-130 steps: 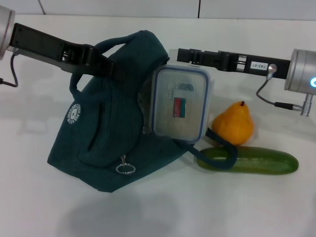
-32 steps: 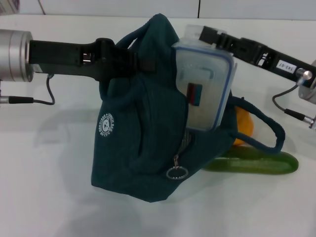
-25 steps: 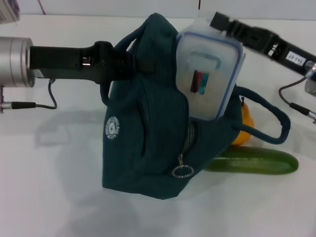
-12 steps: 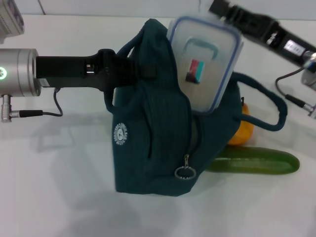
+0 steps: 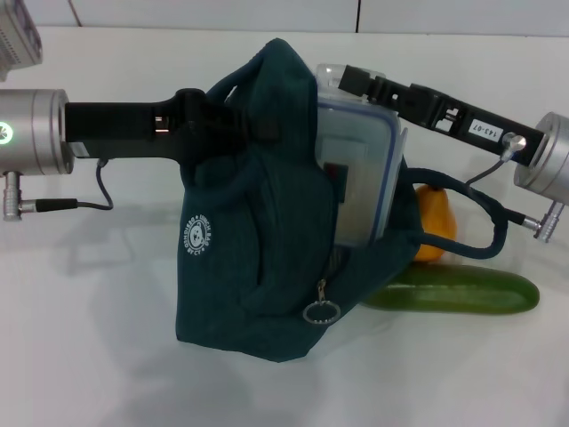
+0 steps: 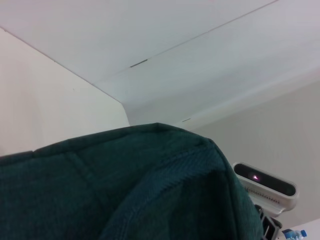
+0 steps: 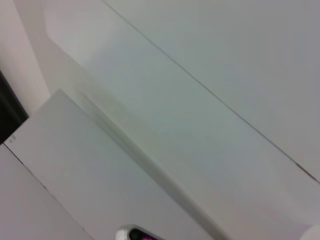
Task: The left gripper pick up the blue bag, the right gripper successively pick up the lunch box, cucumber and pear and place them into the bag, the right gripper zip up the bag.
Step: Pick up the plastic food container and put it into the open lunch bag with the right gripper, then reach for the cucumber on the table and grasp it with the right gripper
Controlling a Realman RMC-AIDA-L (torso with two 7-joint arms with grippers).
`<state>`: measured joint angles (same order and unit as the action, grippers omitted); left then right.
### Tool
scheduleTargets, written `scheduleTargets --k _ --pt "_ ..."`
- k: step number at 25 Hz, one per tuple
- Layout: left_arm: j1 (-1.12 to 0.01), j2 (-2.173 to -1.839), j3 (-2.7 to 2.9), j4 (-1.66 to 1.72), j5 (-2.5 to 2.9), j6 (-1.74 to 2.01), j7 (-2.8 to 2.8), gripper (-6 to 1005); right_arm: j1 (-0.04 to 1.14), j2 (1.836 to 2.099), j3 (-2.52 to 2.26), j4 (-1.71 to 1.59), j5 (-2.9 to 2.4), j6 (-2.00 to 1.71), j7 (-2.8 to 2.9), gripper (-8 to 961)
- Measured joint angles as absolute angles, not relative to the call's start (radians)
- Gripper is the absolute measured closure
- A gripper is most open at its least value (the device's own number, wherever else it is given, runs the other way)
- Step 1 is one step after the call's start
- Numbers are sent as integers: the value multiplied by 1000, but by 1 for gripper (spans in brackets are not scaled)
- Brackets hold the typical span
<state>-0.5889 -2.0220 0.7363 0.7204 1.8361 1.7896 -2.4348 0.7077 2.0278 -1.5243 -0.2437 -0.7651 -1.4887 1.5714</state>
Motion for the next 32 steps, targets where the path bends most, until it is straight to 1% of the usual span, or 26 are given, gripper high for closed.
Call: scheduleTargets --k 16,23,27,29,32 --pt "-585 -2018 736 709 1832 1790 -2432 960 700 2028 -1572 -274 -737 -1474 1589 852" --pt "-578 -2016 736 709 1817 1790 -2432 960 682 2028 -1567 -274 -736 -1488 1588 722" --pt "-576 -2013 736 709 1816 1790 -2431 960 658 2017 -1559 -291 -726 -1503 1580 648" --pt "-573 -2008 736 709 1816 1791 -2431 960 635 2009 -1546 -312 -724 -1507 1578 419" --pt "-566 -1998 736 713 1815 1794 -2431 960 565 1979 -1498 -363 -728 -1529 1561 329"
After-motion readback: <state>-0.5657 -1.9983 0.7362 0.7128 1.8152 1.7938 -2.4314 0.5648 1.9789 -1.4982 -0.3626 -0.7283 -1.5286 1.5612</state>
